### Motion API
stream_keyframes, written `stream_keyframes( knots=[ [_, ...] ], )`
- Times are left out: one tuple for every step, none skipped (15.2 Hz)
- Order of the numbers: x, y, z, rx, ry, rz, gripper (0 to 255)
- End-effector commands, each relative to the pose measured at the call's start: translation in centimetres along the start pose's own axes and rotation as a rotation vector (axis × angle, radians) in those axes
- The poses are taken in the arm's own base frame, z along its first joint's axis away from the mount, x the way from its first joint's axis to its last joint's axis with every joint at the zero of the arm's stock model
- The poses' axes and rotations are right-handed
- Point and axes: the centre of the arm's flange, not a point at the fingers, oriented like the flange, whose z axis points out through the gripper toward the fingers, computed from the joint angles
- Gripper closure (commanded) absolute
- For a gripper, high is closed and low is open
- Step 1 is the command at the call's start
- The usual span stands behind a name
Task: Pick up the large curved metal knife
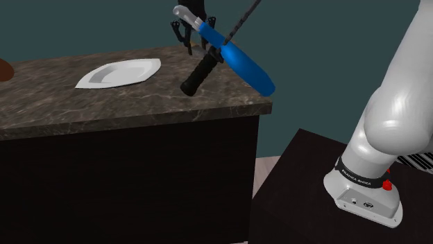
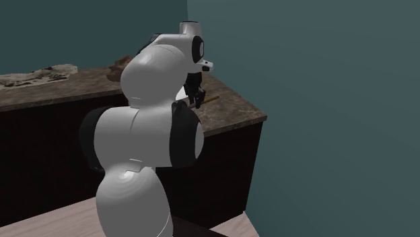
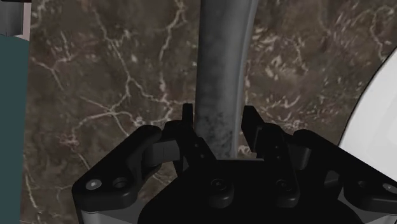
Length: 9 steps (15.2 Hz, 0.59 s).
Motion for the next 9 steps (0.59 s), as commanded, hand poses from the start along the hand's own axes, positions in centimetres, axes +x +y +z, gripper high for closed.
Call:
stream_keyframes(
  knots=[
    [-0.1, 0.0, -1.1, 0.0, 0.0, 0.0, 255],
    [-0.1, 0.0, -1.6, 0.0, 0.0, 0.0, 255],
    [-0.1, 0.0, -2.1, 0.0, 0.0, 0.0, 255],
    [-0.1, 0.0, -2.6, 0.0, 0.0, 0.0, 255],
    [-0.1, 0.0, -3.2, 0.0, 0.0, 0.0, 255],
    [-0.1, 0.0, -3.7, 0.0, 0.0, 0.0, 255],
    [-0.1, 0.0, -4.2, 0.0, 0.0, 0.0, 255],
    [-0.1, 0.0, -4.3, 0.0, 0.0, 0.0, 255],
    [-0.1, 0.0, -4.3, 0.0, 0.0, 0.0, 255]
  ],
)
